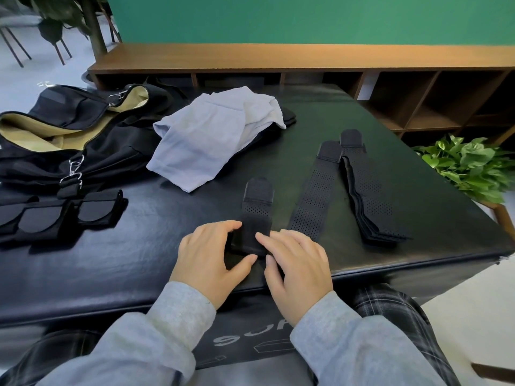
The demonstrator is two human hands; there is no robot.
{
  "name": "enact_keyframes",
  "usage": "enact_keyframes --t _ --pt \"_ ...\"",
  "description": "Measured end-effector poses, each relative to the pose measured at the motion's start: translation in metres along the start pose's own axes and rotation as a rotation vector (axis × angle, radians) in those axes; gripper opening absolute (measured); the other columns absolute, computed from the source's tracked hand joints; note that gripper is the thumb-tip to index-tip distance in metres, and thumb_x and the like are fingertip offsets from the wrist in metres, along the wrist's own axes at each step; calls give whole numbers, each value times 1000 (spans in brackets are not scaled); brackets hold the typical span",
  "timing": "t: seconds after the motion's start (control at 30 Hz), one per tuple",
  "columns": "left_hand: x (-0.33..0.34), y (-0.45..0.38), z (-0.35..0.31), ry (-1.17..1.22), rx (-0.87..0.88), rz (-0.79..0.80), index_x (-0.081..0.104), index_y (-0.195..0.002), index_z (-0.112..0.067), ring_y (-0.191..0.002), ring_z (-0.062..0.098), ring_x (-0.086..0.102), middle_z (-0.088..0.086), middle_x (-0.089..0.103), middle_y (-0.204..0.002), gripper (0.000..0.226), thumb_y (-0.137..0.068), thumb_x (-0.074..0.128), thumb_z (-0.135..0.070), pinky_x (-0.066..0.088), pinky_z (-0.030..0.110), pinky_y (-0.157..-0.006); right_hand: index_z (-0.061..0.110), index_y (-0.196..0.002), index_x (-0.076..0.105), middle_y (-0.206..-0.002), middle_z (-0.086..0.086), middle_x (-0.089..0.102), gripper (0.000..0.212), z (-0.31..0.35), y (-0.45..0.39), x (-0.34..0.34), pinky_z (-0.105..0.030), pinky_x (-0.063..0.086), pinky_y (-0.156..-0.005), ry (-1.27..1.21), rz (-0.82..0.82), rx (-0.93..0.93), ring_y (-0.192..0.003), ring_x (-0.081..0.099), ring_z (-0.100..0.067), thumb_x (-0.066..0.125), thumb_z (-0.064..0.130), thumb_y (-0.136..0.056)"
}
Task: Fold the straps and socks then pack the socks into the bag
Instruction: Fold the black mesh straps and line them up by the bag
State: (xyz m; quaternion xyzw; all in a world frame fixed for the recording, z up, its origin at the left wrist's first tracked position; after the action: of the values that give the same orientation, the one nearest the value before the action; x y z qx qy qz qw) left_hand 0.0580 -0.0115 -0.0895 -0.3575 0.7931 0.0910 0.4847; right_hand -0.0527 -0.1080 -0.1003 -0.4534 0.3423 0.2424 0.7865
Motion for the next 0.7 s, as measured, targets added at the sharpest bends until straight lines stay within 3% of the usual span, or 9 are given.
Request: enact_keyframes --t 0.1,0.27,0.43,0.5,0.6,0.7 --pt "1 -1 0 -44 7 -15 48 -125 -30 -120 6 41 -19 50 -119 59 -75 64 -56 19 29 -107 25 -115 64 -95 15 68 40 2 -2 -3 -24 27 -93 -1 -12 17 -108 47 -6 43 27 -81" --pt "3 -1 1 -76 1 -9 49 -123 -31 -120 5 39 -20 50 -118 68 -69 49 -72 19 32 -109 29 -109 67 -99 19 66 37 4 0 -2 -23 26 -92 -35 17 -44 -103 48 -6 43 23 -82" --pt "2 -1 2 -79 6 -50 53 -121 -27 -119 10 44 -15 54 -120 48 -79 60 -49 23 28 -104 28 -113 58 -112 13 59 35 -2 0 -4 -24 32 -94 -87 -40 29 -108 47 -9 47 26 -80" --pt "1 0 2 -71 15 -48 53 -120 -28 -118 9 44 -16 53 -119 50 -76 48 -52 22 25 -101 26 -115 50 -123 8 53 35 -8 0 -7 -27 35 -95 -174 -106 125 -114 43 -12 47 27 -80" --pt "2 1 1 -54 33 -27 53 -119 -29 -117 6 42 -20 52 -118 60 -69 32 -54 18 22 -100 26 -120 43 -135 2 44 39 -13 0 -7 -27 30 -102 -254 -140 213 -124 34 -14 45 29 -81" --pt "1 1 1 -31 35 -26 52 -119 -29 -116 6 42 -25 45 -110 53 -71 44 -47 18 22 -100 22 -132 41 -138 6 38 50 -14 -2 -4 -26 25 -108 -290 -74 253 -133 27 -11 46 29 -83"
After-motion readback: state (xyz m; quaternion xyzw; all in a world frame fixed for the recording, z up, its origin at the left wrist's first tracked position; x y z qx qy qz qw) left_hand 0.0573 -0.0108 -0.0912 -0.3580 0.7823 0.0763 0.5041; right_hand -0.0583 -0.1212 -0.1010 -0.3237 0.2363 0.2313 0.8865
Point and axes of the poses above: each hand's wrist, its own y-axis away from the middle knuckle, its own x-axis out of the palm, z = x × y, the point moved 6 cm from there along -y, towards the middle knuckle
